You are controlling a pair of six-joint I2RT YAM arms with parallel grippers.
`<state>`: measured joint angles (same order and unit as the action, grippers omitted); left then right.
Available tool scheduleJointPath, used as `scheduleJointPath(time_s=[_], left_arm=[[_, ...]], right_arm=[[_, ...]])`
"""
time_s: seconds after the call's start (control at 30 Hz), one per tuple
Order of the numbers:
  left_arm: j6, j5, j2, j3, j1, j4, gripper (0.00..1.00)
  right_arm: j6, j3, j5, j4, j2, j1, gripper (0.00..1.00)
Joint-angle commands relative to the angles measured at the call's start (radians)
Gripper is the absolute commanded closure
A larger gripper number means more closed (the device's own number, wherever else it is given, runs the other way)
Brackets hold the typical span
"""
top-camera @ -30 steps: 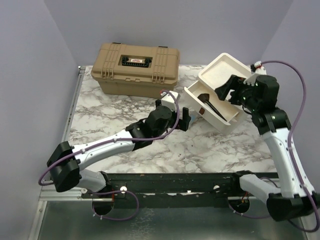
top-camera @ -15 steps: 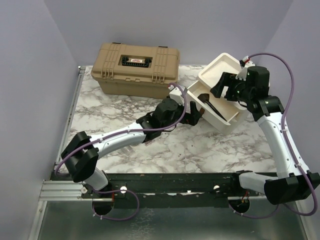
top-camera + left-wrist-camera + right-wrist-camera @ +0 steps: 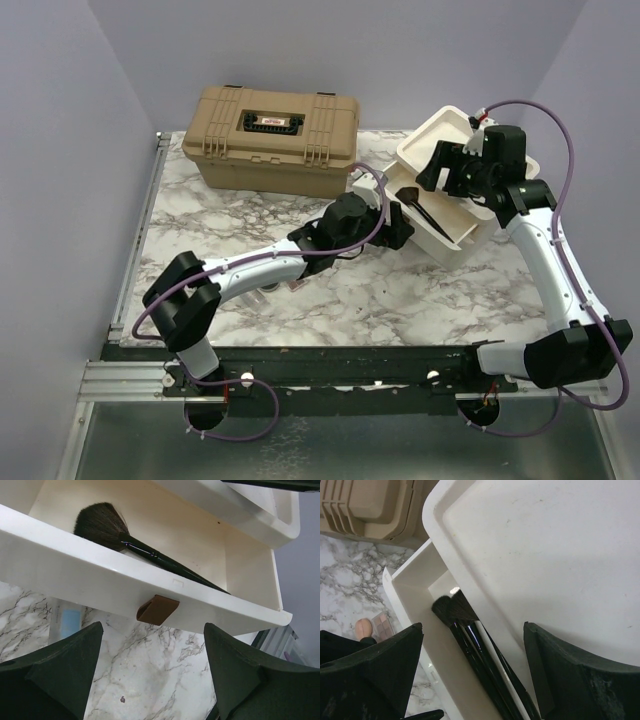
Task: Organize the makeup
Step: Close the drawer in the storage box.
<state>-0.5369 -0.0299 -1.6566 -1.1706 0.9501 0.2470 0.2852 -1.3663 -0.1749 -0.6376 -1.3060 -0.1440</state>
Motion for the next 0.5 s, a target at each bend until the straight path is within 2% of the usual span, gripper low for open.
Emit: scheduleJointPath(time_s=[0.0,0.1,0.17,0.43,0.47], left_arm=[[-0.007,0.058,-0.020,-0.032,-0.004,0.059,0.20],[-0.003,0.078,-0.039,-0.039,-0.007,0.062,0.32],[-0.001,0.085,-0.047,-0.042,-0.007,0.067,0.44],[0.001,0.067,-0.061,-0.043,-0.007,0.084,0.56],[-0.003,0.065,-0.063,-0.046,-0.008,0.086,0.60]], right_arm=[[-0.018,-0.009,-0.045,-0.012,-0.006,0.000,0.12],[-0.017,0.007,-0.058,-0.010,-0.002,0.001,0.13],[-0.016,0.015,-0.061,-0.008,0.003,0.001,0.14],[-0.012,0.048,-0.086,-0.001,0.024,0.000,0.17],[-0.016,0.054,-0.092,-0.001,0.025,0.000,0.17]])
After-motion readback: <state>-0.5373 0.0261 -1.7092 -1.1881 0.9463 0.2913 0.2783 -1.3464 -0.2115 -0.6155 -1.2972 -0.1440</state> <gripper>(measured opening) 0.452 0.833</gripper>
